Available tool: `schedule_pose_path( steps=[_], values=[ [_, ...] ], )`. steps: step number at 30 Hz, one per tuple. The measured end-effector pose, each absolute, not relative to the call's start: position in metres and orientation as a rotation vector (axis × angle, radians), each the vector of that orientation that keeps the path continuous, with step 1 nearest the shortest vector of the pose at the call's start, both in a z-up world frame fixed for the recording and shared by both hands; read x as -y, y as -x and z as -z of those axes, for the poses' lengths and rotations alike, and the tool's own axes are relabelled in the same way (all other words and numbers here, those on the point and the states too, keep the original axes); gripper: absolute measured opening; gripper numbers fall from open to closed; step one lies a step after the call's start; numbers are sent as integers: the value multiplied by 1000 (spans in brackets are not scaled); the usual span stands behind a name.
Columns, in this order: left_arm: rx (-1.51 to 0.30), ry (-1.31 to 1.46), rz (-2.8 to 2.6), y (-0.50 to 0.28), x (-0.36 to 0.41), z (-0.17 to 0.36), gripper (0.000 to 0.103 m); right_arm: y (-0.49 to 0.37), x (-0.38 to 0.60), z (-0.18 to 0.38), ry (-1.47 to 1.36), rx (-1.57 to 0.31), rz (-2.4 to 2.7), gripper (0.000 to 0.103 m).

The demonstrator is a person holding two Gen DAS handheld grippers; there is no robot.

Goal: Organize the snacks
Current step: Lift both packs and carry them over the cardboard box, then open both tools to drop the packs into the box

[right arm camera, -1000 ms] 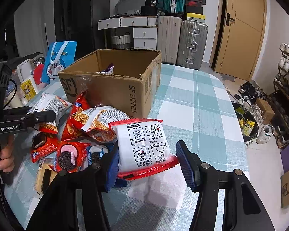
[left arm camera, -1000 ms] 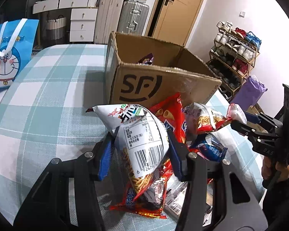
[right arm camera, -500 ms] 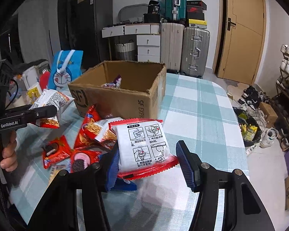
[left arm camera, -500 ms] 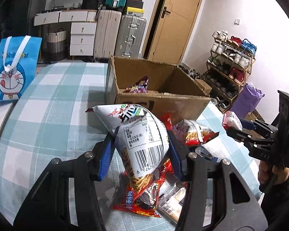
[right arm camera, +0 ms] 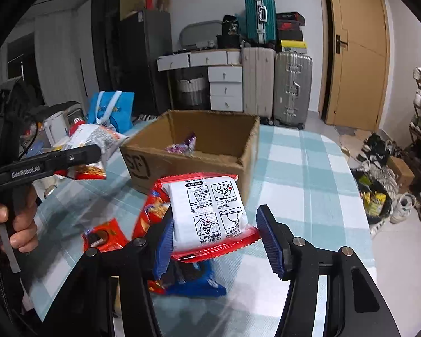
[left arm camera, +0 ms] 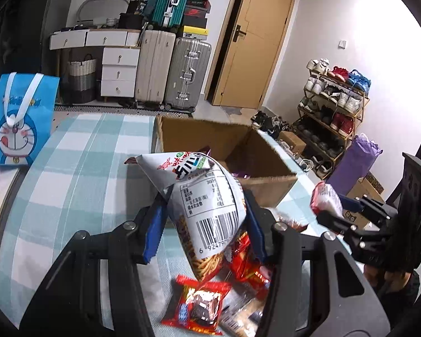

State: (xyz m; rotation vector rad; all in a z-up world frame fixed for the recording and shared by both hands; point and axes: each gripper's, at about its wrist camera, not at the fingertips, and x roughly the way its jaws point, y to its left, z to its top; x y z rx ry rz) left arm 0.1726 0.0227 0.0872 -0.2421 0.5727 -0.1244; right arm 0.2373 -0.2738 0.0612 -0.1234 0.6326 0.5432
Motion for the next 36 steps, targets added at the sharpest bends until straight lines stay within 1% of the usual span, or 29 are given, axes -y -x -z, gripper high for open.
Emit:
schedule_pose_path(
  steps=[8,13,19,27,36],
  values=[
    [-547,208,133,-183,-19,-111,49,-242,258,-79,134,-579,-576,57],
    [-549,187,137,-202,-14,-117,49,-246,250,-89,138,-554,-580,57],
    [-557,156,129,-229,-9,-121,49,-267,243,-93,110,-582,-606,57],
    [-573,100,109,-269,13,-116,49,-299,236,-95,72,-608,-610,57],
    [-615,83,102,-320,23,-91,49,-343,234,-85,-2,-689,-611,57]
  ],
)
